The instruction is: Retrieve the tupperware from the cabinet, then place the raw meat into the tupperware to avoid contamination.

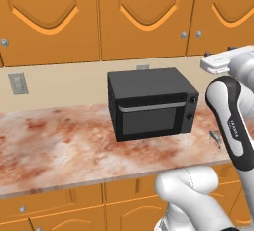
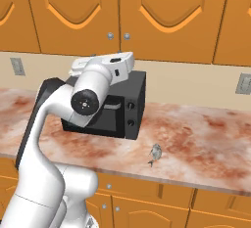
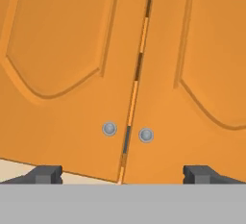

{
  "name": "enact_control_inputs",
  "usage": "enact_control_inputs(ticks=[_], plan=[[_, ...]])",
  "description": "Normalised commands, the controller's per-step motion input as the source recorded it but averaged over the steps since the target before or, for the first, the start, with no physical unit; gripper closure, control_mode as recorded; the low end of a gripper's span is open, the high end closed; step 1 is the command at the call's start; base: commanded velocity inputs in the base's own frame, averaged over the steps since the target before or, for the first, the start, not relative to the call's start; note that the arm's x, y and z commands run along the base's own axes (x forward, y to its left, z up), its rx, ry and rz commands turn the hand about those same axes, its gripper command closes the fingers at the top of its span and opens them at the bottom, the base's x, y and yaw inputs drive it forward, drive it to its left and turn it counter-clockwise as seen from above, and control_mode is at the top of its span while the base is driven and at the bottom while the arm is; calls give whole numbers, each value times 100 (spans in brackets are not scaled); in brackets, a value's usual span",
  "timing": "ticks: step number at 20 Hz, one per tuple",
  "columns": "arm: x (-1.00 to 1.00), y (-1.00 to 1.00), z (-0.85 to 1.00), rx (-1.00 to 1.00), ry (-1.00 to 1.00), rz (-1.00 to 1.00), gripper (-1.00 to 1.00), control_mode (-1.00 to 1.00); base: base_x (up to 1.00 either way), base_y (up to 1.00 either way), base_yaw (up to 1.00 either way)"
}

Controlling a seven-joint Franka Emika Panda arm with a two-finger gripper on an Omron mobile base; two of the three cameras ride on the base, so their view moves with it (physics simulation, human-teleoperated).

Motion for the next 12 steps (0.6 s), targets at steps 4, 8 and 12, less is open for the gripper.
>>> enact_control_inputs(ticks=[4, 8, 12], plan=[[0, -9, 29, 6, -6, 0, -100, -100, 0, 0, 0], [1, -6, 18, 5, -2, 0, -100, -100, 0, 0, 0], [13, -3, 3, 4, 0, 2, -100, -100, 0, 0, 0]])
